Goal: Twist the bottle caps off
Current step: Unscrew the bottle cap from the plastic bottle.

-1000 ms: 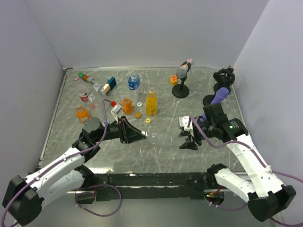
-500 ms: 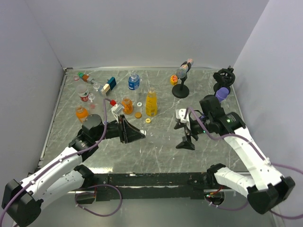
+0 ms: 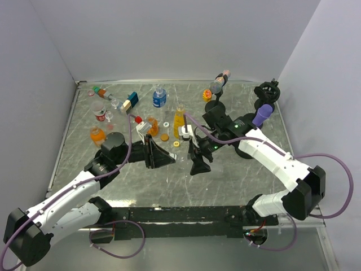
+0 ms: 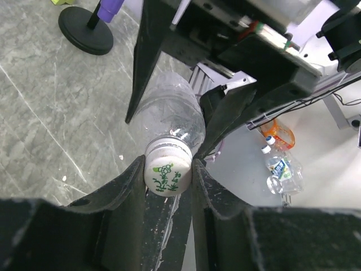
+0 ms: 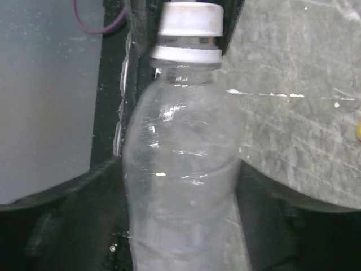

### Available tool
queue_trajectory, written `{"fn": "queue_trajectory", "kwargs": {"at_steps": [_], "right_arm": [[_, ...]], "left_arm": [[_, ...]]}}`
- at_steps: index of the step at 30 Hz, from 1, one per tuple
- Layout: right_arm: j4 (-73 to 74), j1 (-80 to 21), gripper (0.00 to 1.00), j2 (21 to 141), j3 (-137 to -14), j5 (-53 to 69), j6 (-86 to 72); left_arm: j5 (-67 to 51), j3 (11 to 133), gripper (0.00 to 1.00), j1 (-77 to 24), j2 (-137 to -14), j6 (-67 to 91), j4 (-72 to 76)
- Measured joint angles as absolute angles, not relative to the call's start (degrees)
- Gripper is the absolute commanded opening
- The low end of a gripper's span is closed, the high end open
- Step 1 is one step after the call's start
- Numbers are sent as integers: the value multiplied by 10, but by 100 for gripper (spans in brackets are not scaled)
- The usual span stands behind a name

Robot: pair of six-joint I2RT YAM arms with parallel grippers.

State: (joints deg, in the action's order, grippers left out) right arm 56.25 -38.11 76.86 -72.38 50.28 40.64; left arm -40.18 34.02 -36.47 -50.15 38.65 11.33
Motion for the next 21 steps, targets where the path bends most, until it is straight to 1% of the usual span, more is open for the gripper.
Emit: {"fn": "queue_trajectory", "kwargs": {"at_steps": [1, 2, 4, 5, 7, 8, 9, 10, 11, 12, 13, 14, 16, 21], "right_arm": [[562, -383, 57, 772, -724, 500, 403], [562, -385, 47, 775, -724, 495, 399], [561, -387, 35, 782, -726, 492, 393], [561, -387, 31, 785, -728, 490, 390], [556, -387, 28, 787, -729, 493, 387], [553, -387, 28, 787, -730, 493, 385], [552, -387, 27, 787, -730, 495, 387], [550, -387, 27, 785, -730, 496, 385], [549, -387, 27, 784, -730, 496, 386], [549, -389, 27, 783, -730, 495, 386], [551, -390, 27, 781, -729, 493, 386], [554, -390, 27, 778, -726, 490, 387], [559, -390, 27, 773, -722, 487, 394], [576, -390, 27, 760, -712, 487, 418]], "left_arm": [[-402, 340, 6, -365, -502, 387, 113], [-402, 340, 6, -365, -501, 387, 113], [-393, 340, 7, -366, -500, 387, 113], [-391, 340, 7, -366, -499, 387, 112], [-381, 340, 10, -366, -495, 388, 112], [-378, 339, 17, -366, -492, 388, 112], [-375, 338, 32, -366, -488, 388, 113], [-373, 336, 55, -366, -483, 389, 113], [-372, 334, 70, -366, -479, 388, 114], [-371, 331, 80, -366, -474, 387, 115], [-371, 330, 86, -366, -467, 387, 114], [-371, 330, 88, -366, -461, 379, 114], [-375, 330, 89, -366, -439, 362, 112], [-408, 330, 87, -366, -390, 264, 94]]}}
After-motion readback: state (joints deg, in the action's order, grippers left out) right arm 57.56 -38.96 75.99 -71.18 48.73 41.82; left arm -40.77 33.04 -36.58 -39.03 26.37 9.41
